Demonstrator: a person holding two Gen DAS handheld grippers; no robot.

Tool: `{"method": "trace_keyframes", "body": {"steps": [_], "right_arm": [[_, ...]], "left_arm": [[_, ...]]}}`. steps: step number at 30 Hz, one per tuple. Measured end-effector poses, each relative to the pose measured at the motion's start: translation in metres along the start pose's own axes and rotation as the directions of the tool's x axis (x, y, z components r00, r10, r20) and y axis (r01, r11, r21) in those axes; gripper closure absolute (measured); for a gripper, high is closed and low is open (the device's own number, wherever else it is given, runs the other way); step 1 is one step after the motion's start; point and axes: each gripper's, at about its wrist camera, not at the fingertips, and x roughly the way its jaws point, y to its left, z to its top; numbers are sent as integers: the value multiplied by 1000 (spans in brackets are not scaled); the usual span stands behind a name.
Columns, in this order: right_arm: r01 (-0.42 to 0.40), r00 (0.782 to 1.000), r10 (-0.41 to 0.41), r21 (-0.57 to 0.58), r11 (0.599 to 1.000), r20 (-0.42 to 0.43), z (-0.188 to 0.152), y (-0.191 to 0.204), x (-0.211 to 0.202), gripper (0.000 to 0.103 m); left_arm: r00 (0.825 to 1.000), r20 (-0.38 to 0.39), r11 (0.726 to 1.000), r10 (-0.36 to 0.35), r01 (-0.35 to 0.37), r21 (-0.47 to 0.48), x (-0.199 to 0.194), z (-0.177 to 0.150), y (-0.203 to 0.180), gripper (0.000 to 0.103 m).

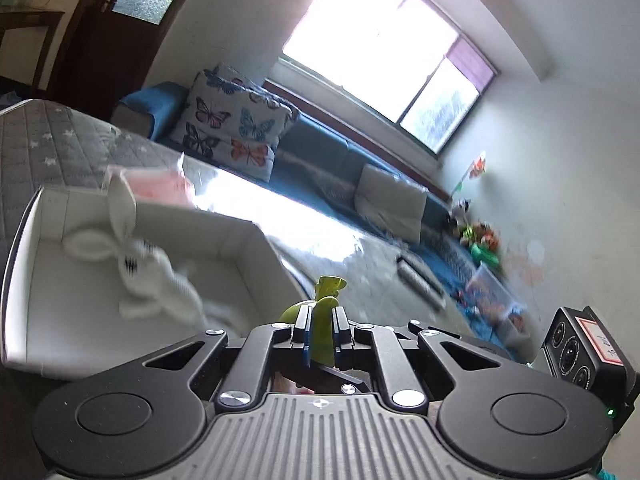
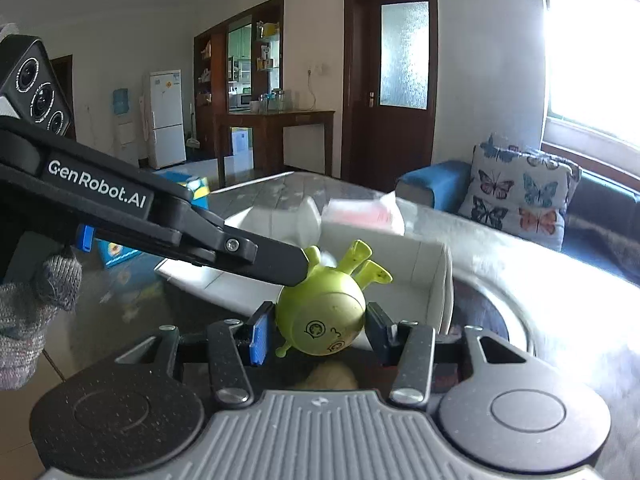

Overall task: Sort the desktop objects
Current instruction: 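Lift the green toy with the right tool over the box, then open the right tool to release the green toy into the box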

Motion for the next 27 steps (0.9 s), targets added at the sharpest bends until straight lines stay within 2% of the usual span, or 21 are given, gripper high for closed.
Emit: {"method": "trace_keyframes", "body": {"steps": [5, 12, 17, 21, 23, 25, 27], "right_arm": [[-2, 999, 1, -6, 1000, -54, 20, -17, 44, 54], [-5, 984, 1, -26, 1000, -176, 17, -27, 98, 54], [-15, 968, 5, -39, 999, -249, 6, -27, 118, 54], [-13, 966, 7, -25, 1000, -258, 2, -26, 119, 53], [-6, 966, -1, -25, 1000, -259, 1, -25, 117, 50], [3, 968, -7, -17, 1000, -252, 2, -27, 112, 33], [-1, 970, 0, -6, 1000, -242, 3, -29, 104, 25]], "left_arm": [[1000, 0, 998, 13, -13, -54, 32, 21, 29, 92], [997, -59, 991, 41, -48, -121, 72, 21, 66, 92], [995, -82, 987, 51, -62, -149, 81, 16, 77, 92], [995, -79, 988, 56, -67, -140, 79, 14, 75, 91], [995, -75, 988, 63, -73, -138, 77, 14, 73, 91], [996, -61, 988, 61, -69, -139, 72, 13, 71, 91], [997, -45, 989, 64, -69, -134, 64, 14, 66, 91]]}}
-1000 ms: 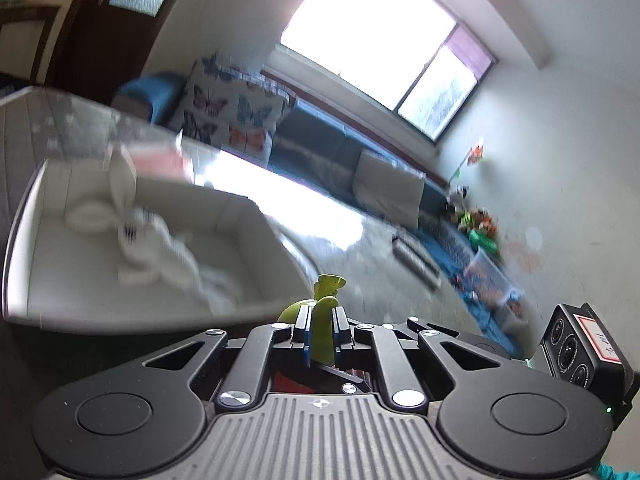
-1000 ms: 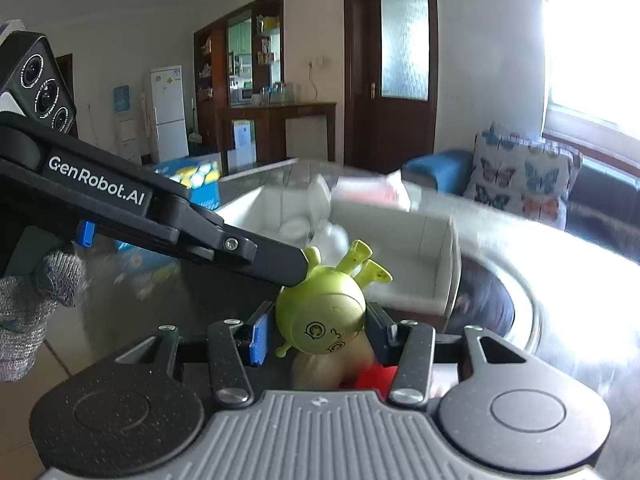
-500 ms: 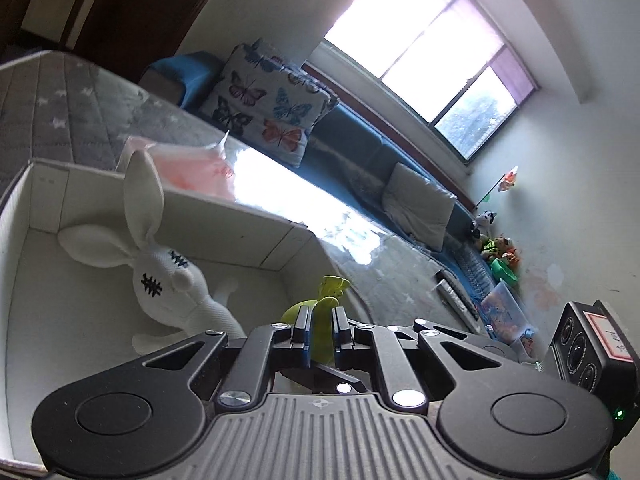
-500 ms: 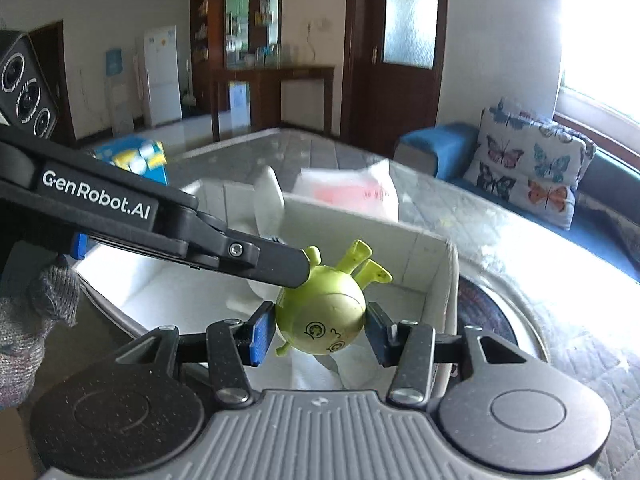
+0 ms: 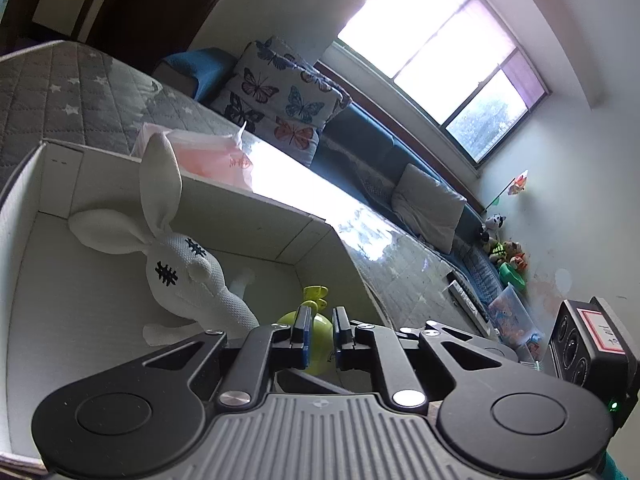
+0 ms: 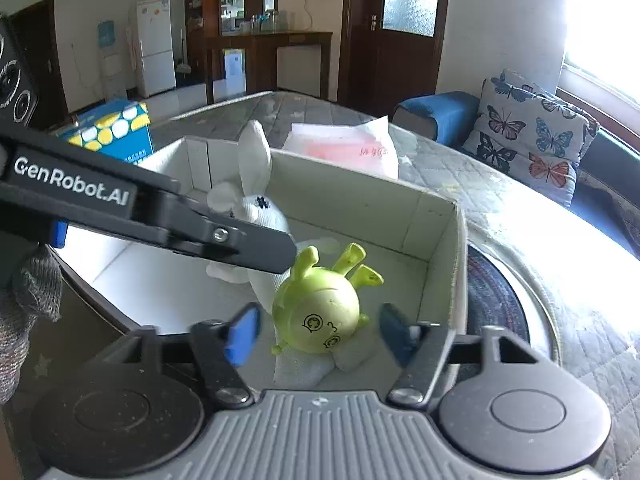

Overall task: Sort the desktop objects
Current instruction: 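Open the right tool to release the green toy into the box, then move the right tool toward the black-and-red figure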

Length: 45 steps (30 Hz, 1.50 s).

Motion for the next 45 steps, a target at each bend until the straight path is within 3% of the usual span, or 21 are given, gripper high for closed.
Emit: {"method": "trace_keyframes", "body": {"steps": [7, 21, 31, 45], "right_arm": [[33, 998, -34, 22, 999, 62, -16, 0, -37, 15], [173, 970, -195, 147, 974, 146, -72, -25, -120, 2], [271, 952, -295, 234, 934, 76, -129, -47, -134, 0], [263, 958, -286, 307, 915, 29, -163, -59, -126, 0]], "left_arm": [[1000, 29, 999, -2, 1, 43, -20, -9, -21, 90], [998, 19, 988, -53, 50, 147, -57, -56, -62, 87], [995, -73, 976, -74, 87, 201, -56, -98, -79, 83], [978, -206, 973, -18, 65, 222, -41, -138, -76, 80]]}}
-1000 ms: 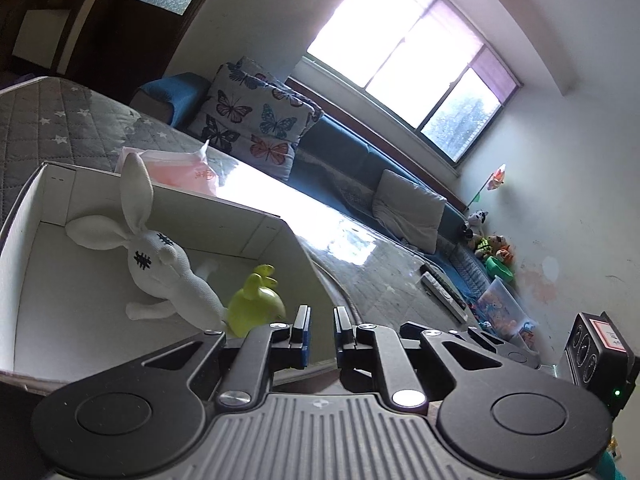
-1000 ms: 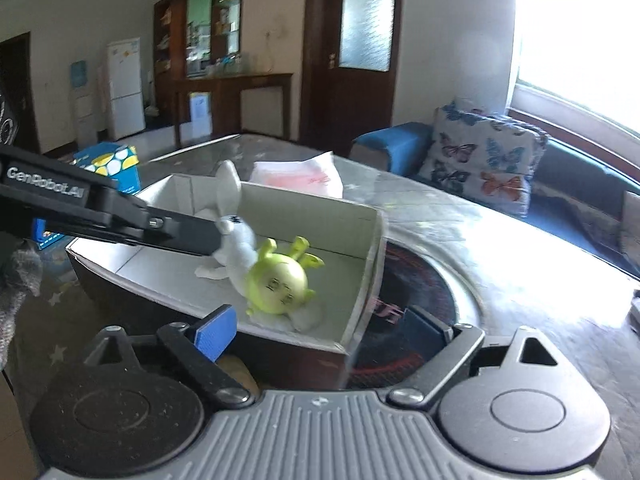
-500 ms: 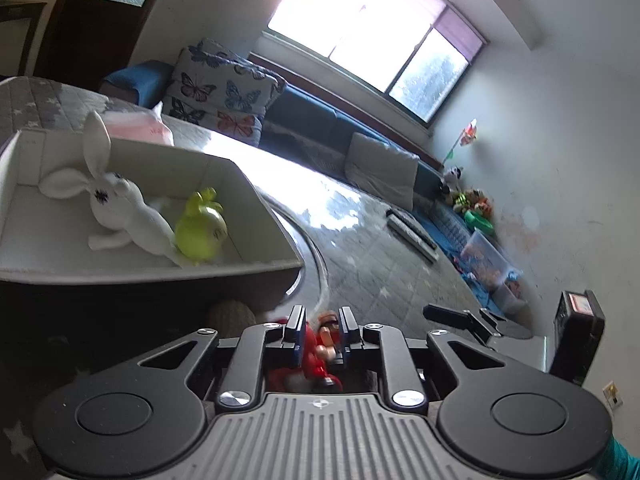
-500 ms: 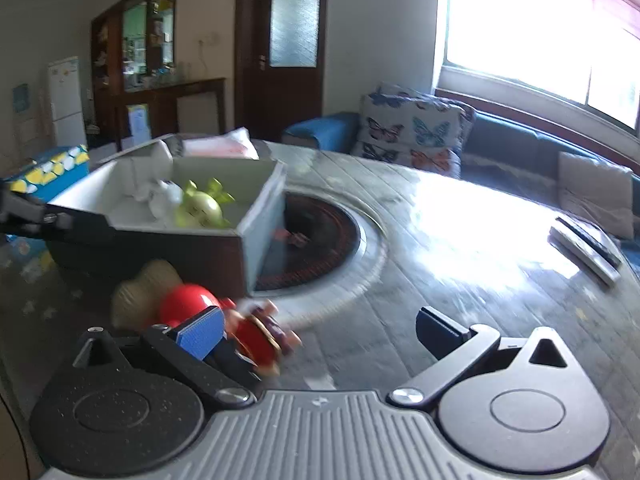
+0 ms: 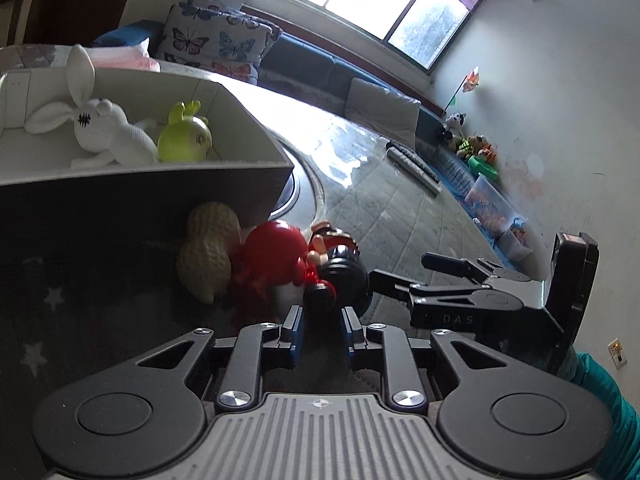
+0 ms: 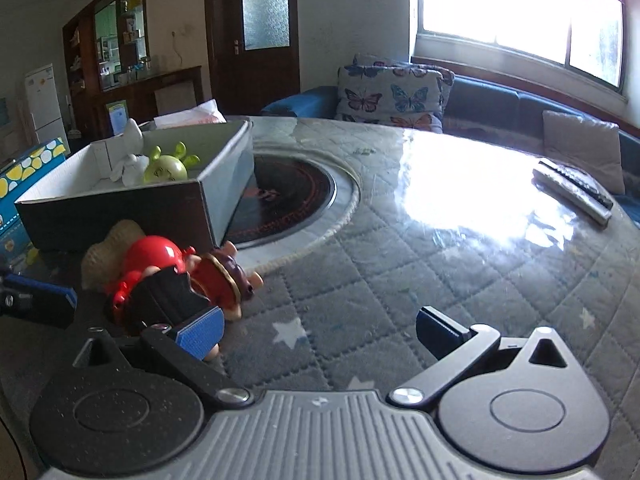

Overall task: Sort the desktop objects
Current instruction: 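Move the right tool toward the black-and-red figure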

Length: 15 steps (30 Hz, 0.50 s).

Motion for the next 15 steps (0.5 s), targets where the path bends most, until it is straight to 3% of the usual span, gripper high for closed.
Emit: {"method": "trace_keyframes", "body": {"steps": [5, 15], "right_arm": [[59, 998, -59, 15, 998, -19, -5, -10, 13, 0], [55, 998, -54, 22, 998, -33, -7, -19, 26, 0]], "left_arm": [[1000, -21, 1000, 1, -1, -12, 8, -2, 0, 80], [999, -45, 1000, 2, -3, -23, 21, -2, -2, 80]]}}
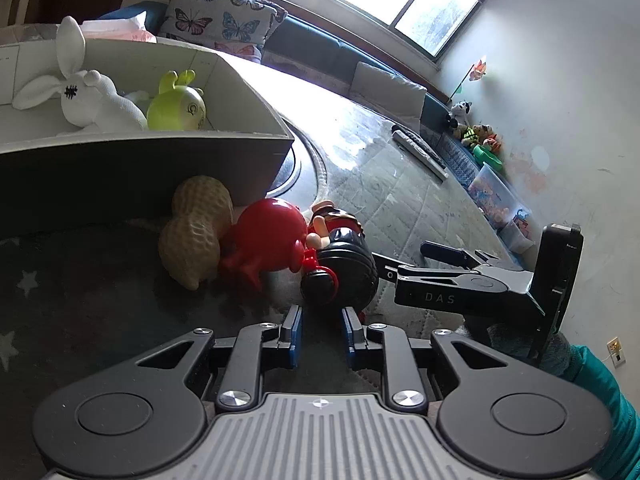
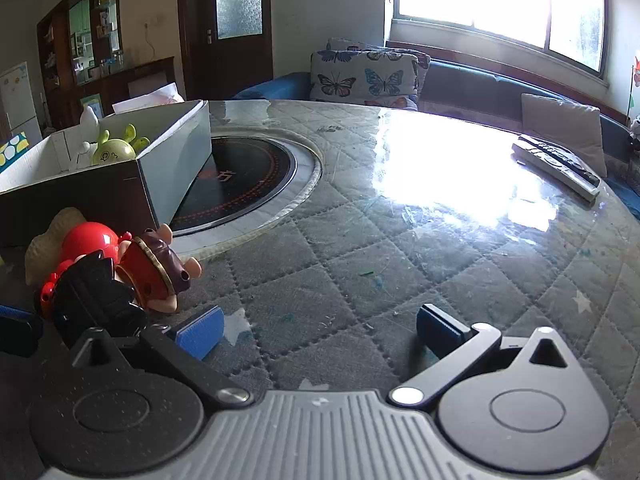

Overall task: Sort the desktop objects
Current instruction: 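Move the right tool toward the black-and-red figure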

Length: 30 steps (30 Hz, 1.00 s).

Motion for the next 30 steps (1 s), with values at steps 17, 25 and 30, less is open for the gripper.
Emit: {"method": "trace_keyframes", "body": {"steps": [17, 25, 30], "right_arm": [[27, 999, -27, 9, 1000, -29, 1, 4, -2, 0], [36, 999, -35, 29, 999, -38, 0, 5, -2, 0], [40, 998, -39, 29, 999, -53, 0, 8, -6, 0]], "left_arm": [[1000, -2, 1000, -8, 8, -19, 1, -3, -6, 80], [1000, 2, 999, -9, 9, -34, 1, -3, -6, 80], [1000, 14, 999, -5, 5, -48, -2, -2, -4, 80]]}}
